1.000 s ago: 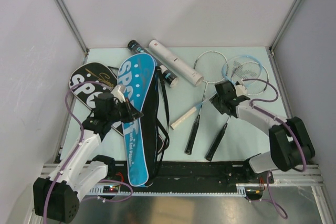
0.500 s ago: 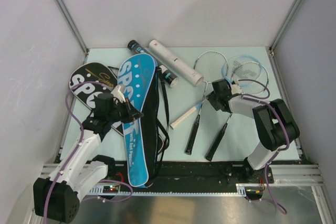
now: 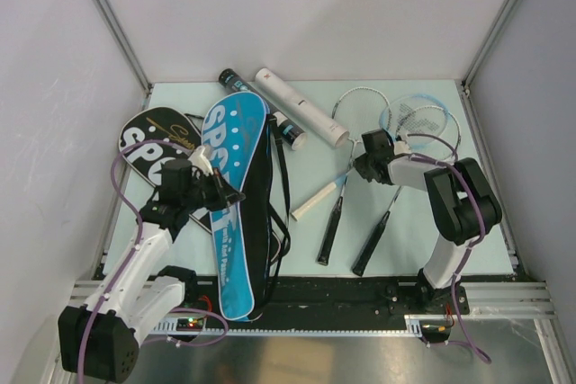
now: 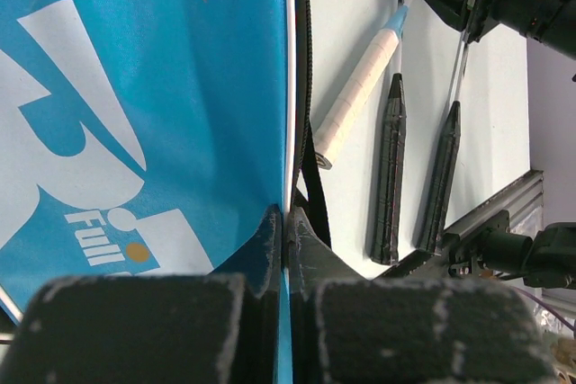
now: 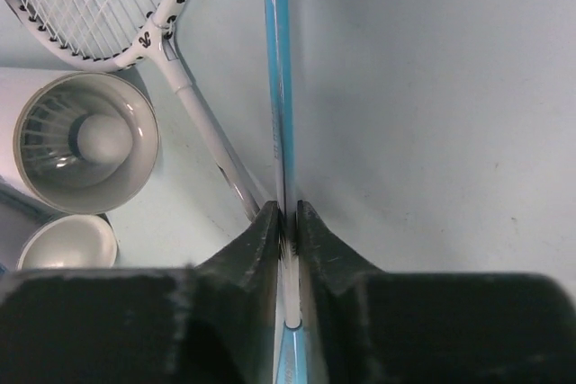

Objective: Pack up the badminton gear
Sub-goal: Pick up the racket from the center of the board.

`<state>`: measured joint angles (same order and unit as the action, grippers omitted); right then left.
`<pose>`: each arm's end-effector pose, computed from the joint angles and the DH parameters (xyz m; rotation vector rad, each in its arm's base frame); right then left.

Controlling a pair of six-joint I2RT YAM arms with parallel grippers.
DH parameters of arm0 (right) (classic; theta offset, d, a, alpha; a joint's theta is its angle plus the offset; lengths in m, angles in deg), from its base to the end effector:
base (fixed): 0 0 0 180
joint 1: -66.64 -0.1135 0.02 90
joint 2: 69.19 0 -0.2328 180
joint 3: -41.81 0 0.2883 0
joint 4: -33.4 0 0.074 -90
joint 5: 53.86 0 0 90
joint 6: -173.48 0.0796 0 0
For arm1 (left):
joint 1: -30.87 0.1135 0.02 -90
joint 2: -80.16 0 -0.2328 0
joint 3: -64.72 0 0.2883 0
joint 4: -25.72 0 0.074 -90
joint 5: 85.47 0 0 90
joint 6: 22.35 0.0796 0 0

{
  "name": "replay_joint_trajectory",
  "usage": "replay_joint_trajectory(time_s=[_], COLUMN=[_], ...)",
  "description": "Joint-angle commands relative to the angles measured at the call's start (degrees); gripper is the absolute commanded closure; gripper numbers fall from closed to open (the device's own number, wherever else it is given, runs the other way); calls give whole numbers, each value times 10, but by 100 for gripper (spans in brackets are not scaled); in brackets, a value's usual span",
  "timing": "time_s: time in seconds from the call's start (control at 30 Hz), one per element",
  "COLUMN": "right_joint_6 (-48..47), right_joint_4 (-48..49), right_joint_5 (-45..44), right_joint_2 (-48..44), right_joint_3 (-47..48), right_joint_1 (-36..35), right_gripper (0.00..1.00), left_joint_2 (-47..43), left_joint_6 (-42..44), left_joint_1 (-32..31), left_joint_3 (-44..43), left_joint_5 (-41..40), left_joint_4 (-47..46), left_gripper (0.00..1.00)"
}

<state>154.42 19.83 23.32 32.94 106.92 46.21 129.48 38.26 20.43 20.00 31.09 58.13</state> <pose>0.3767 0.1215 0.0504 1.1446 2.1933 0.4395 0.2606 -0.0842 0.1795 -0.1102 2.2821 -0.8888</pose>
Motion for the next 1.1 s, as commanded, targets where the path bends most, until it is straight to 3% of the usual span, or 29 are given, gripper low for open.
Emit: replay_joint_trajectory(time_s=[0.0, 0.07, 0.13, 0.53, 0.77, 1.07], right_joint_6=[-1, -9, -23, -182, -298, -325], right_joint_4=[-55, -65, -76, -159, -204, -215], right_joint_5=[-2, -10, -19, -84, -4, 92], right_joint_2=[16, -1, -26, -237, -335, -465], right_joint_3=[-1, -1, -1, -7, -16, -93], right_joint_1=[8, 9, 9, -4, -19, -161], right_gripper=[89, 97, 99, 100, 100, 100], left_joint_2=[-10, -9, -9, -6, -9, -10], left_joint_6=[15, 14, 14, 15, 15, 15], left_joint_1=[12, 16, 21, 38, 38, 39], left_joint_3=[-29, -29, -30, -32, -30, -30], left_joint_5=[23, 26, 29, 33, 28, 23], left_joint_4=[-10, -10, -11, -11, -12, -11], left_gripper=[100, 100, 100, 100, 100, 100])
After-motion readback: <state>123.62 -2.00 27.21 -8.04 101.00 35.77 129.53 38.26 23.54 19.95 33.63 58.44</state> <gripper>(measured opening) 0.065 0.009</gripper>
